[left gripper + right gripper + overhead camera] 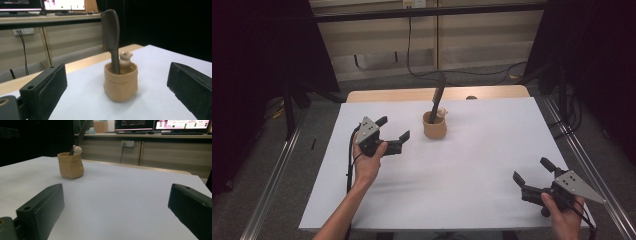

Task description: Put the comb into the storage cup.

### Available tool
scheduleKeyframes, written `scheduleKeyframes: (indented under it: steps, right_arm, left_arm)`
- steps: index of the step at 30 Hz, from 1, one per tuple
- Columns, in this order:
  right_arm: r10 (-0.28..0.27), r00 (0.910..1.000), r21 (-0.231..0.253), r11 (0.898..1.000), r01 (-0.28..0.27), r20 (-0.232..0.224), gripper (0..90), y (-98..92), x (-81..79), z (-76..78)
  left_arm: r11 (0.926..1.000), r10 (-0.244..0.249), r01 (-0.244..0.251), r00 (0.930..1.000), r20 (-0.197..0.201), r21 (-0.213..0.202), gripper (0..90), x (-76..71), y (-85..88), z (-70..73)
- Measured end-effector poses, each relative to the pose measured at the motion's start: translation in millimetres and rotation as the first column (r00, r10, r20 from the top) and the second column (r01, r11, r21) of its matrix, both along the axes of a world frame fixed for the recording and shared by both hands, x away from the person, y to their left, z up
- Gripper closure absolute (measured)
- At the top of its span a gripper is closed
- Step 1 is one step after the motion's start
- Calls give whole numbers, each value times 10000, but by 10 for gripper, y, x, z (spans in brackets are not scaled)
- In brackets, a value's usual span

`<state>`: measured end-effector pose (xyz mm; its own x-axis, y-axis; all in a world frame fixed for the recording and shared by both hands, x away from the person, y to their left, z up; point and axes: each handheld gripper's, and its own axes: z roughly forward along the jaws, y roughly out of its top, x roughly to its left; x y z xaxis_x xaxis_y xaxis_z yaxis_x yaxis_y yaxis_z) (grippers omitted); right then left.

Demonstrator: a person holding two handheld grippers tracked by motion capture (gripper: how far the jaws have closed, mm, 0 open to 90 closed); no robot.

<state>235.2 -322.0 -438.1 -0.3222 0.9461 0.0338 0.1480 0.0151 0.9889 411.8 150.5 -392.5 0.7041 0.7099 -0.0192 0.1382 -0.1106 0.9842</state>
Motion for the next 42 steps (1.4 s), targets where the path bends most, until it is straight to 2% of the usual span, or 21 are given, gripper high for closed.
scheduleKeyframes:
  steps: [4,7,10,13,14,16,19,21,24,26,29,31,42]
  right_arm:
    - [9,10000,18,10000,-9,-6,0,6,5,-3]
    - [31,10000,-11,10000,-31,13,0,10,6,-3]
    - [11,10000,-16,10000,-11,-10,0,11,0,-1]
    - [9,10000,-18,10000,-9,-20,0,14,0,-2]
    - [10,10000,-33,10000,-10,-7,0,14,1,-2]
    - [12,10000,-35,10000,-12,1,0,15,1,-1]
    - [1,10000,-22,10000,-1,-12,0,15,-1,0]
    - [9,10000,-32,10000,-9,-16,0,15,-1,-1]
    - [29,10000,-30,10000,-29,-20,0,17,-2,0]
    - [28,10000,-34,10000,-28,-19,0,16,-2,0]
    - [21,10000,-37,10000,-21,-5,0,17,1,-1]
    - [32,10000,-53,10000,-33,-15,0,18,1,-1]
    - [27,10000,-24,10000,-27,-1,0,19,-2,0]
  left_arm:
    - [9995,270,-271,9996,-94,-182,28,-43,79,-14]
    - [9986,500,-500,9987,31,-142,28,-78,125,-27]
    - [9991,352,-356,9992,-174,-247,28,-111,198,-76]
    - [9982,453,-461,9987,-216,-381,28,-142,243,-109]
    - [9985,455,-461,9987,-209,-289,28,-154,263,-113]
    - [9976,643,-644,9979,-28,-259,28,-184,284,-123]
    - [9961,760,-767,9970,-173,-435,28,-216,331,-139]
    - [9965,662,-676,9974,-280,-485,27,-221,363,-158]
    - [9966,801,-802,9968,-54,-160,27,-263,403,-186]
    - [9969,786,-787,9969,-105,-70,27,-299,423,-194]
    - [9954,934,-934,9956,-34,-195,27,-363,448,-204]
    - [9937,1118,-1117,9937,28,-86,25,-405,462,-205]
    - [9940,1079,-1079,9942,11,-169,19,-595,544,-230]
